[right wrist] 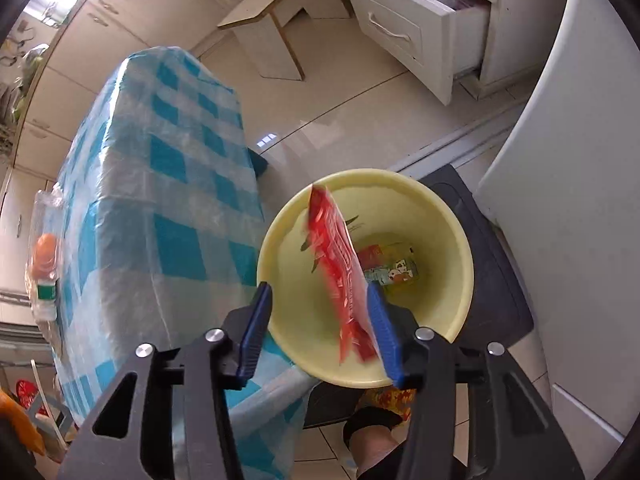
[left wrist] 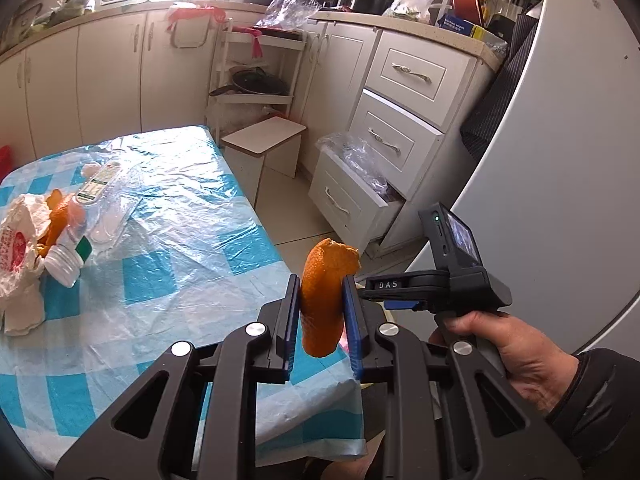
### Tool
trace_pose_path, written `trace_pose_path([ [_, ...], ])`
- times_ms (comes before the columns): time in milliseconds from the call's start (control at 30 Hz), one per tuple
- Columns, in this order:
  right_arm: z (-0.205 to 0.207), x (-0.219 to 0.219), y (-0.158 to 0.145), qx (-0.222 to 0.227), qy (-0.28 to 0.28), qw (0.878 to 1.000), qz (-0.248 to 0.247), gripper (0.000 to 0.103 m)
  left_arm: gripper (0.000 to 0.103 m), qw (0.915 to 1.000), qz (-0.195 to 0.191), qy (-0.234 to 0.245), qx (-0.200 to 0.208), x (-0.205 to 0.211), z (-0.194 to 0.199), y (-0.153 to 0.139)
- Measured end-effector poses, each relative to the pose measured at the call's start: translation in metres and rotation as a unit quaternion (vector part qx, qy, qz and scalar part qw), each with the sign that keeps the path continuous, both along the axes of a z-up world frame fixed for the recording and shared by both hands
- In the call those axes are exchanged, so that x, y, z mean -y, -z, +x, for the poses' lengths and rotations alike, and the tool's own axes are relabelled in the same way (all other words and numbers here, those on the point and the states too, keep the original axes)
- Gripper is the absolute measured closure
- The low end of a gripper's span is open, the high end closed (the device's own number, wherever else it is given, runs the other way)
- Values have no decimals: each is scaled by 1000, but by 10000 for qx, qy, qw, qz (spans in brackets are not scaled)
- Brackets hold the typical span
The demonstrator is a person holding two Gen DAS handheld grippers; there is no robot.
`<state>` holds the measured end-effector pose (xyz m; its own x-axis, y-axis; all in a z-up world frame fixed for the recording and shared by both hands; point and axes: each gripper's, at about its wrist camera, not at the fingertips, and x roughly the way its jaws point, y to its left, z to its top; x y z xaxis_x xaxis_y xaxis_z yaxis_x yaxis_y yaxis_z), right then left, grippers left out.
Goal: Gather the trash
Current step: 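Open the left tool over the bucket to drop the orange peel, then move both tools back over the table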
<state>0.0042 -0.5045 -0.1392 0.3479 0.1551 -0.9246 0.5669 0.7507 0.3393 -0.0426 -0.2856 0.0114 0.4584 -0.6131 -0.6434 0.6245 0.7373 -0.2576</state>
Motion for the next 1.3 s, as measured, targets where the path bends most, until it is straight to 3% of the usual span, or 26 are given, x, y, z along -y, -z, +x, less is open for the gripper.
trace_pose_path([
  [33,-1,1,-3,32,56,10000,-46,37,83,10000,28,21,-28,5,1,3],
  [100,-5,3,-12,224,132,9996,-90,37,83,9999,79,59,-80,12,3,9],
  [233,-16,10,-48,1012,502,9929,-375,30,83,9996,186,152,-131,26,4,19],
  [400,-38,14,-103,2085,898,9676,-1103,20,83,9987,328,304,-237,53,6,34],
  [533,-52,15,-132,2634,1091,9453,-1584,18,83,9969,462,457,-434,81,12,51],
  [667,-52,20,-141,2750,1165,9401,-1646,17,77,9933,655,554,-772,109,19,72],
  [800,-53,24,-141,2752,1216,9415,-1519,17,53,9918,699,496,-946,123,24,80],
  [900,-55,26,-143,2820,1267,9389,-1515,17,45,9926,654,487,-895,123,20,75],
  [1100,-54,26,-143,2801,1325,9391,-1486,17,30,9961,575,315,-585,95,9,49],
  [1300,-47,11,-148,2850,1169,9366,-1669,14,18,9979,583,-173,-214,39,-5,25],
])
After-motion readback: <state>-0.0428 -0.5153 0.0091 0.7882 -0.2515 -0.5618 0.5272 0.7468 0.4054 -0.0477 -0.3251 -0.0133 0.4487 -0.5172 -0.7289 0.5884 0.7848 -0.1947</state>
